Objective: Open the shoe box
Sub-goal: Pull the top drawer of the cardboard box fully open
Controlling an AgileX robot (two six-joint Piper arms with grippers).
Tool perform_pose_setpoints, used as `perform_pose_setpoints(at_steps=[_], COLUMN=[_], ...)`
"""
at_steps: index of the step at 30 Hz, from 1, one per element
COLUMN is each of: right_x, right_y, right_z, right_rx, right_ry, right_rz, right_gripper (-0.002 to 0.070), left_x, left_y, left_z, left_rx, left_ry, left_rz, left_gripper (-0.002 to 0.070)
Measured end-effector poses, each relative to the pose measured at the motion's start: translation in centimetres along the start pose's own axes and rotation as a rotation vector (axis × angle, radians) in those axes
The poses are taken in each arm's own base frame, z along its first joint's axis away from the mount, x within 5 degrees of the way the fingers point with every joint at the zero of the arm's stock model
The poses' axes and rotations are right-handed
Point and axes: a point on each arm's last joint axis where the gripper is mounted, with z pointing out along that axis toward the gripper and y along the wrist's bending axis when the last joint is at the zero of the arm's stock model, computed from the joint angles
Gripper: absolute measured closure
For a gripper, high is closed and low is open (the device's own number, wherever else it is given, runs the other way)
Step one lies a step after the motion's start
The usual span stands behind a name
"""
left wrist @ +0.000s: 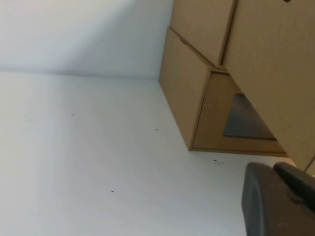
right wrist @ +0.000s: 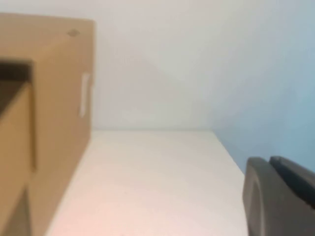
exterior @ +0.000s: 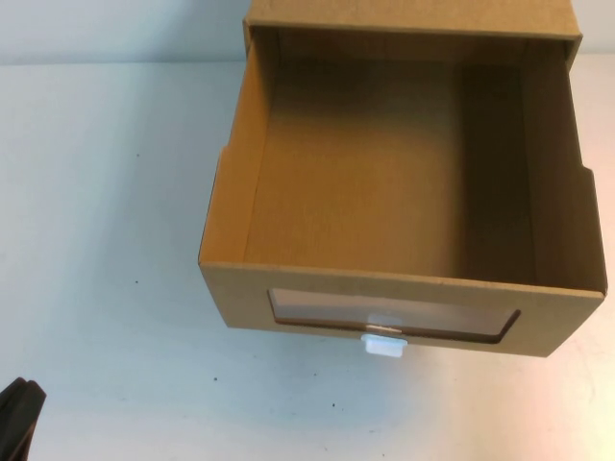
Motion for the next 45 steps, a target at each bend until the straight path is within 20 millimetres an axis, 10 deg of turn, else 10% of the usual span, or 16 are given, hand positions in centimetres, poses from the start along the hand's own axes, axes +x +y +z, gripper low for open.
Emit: perform_pose_setpoints(at_steps=[14, 45], right_x=[9.9, 10.8], right_y=[-0.4, 1.3], right_z=[-2.5, -2.3], right_rx=[0.112, -0.158], right_ry=[-0.008, -0.005], right_rz=[0.110, 0.148], right_gripper=[0.0689, 0.0690], left_x=[0.0, 0.0], left_y=[0.0, 0.0], left_z=[0.0, 0.0], left_rx=[-0.001, -0.003], left_ry=[-0.001, -0.003], left_rz=[0.000, 0.000], left_gripper=[0.0679, 0.0679])
